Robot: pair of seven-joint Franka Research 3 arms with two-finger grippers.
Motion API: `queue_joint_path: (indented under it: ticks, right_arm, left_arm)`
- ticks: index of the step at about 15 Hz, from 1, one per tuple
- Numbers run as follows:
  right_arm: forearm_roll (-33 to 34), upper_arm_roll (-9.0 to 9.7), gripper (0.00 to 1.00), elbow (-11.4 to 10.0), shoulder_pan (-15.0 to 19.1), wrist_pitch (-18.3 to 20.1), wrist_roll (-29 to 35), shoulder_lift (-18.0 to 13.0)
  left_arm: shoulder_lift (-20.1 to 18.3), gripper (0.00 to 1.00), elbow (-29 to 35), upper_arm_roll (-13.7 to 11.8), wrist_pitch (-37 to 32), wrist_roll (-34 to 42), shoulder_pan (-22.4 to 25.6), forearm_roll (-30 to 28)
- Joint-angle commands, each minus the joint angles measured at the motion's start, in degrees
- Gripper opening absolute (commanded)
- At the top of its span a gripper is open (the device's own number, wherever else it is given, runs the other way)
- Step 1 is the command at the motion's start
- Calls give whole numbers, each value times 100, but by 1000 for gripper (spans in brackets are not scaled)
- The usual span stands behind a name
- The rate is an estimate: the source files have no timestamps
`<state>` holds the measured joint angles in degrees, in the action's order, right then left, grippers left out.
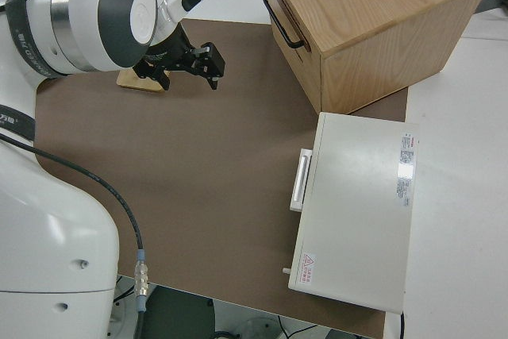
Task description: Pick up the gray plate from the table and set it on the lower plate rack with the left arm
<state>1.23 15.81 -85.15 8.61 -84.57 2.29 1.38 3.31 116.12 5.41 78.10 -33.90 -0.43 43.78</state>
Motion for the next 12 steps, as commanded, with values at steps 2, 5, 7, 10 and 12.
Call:
queue_joint_path:
  ticks: [2,5,7,10,12]
  right_arm:
    - [8,89,983,51,106,81,69,-15]
    - [8,98,983,51,106,72,69,-15]
    - [8,98,983,51,106,81,69,-7]
    - [8,98,983,51,106,72,69,-15]
    - [8,98,983,51,106,81,69,-15]
  left_arm:
    - [65,0,192,153,-58,-433,-36,43]
    - [82,74,218,171,-49,-582,-36,-18]
    - [74,384,219,171,-14,-565,-36,-88]
    - [56,873,184,171,65,-442,-36,-307]
    - [30,985,87,171,161,-442,-18,-553]
